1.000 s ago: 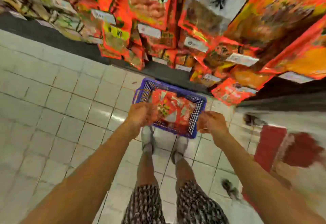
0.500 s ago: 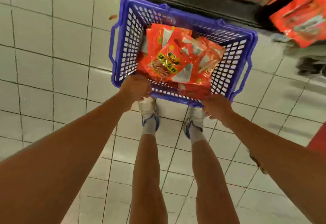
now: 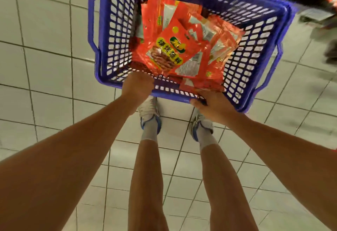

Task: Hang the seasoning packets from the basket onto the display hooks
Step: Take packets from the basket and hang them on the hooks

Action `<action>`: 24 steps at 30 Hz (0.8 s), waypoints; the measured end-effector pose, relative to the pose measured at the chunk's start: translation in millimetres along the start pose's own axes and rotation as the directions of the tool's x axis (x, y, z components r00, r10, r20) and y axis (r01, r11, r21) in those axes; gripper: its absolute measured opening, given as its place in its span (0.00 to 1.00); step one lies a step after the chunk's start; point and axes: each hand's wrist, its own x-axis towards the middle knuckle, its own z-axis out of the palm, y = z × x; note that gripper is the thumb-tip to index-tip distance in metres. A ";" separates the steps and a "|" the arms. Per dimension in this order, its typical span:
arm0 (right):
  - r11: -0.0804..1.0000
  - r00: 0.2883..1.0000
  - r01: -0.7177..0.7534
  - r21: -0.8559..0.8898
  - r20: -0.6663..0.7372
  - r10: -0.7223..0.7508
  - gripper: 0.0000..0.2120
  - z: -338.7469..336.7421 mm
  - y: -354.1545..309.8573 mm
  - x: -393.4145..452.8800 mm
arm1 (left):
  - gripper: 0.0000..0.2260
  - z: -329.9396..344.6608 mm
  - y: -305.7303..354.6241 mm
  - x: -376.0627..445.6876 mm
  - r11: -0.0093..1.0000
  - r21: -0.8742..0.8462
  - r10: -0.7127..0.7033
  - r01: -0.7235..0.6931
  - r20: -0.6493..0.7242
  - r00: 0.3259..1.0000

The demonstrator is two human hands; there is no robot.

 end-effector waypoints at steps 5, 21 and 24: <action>0.998 0.999 0.037 0.043 -0.023 -0.036 0.25 -6.0 7.6 -18.0 | 0.11 17.0 4.7 -20.0 0.941 -0.326 -0.077 0.090 0.054 0.996; 0.984 0.966 0.167 -0.059 -0.191 -0.176 0.12 -5.7 19.8 -24.8 | 0.10 50.4 14.3 -25.2 0.976 -0.218 0.021 -0.016 0.019 1.000; 0.963 0.920 0.254 0.086 -0.328 -0.213 0.08 -24.9 16.0 -30.1 | 0.17 47.5 18.5 -24.0 0.985 -0.134 0.120 -0.113 0.042 0.992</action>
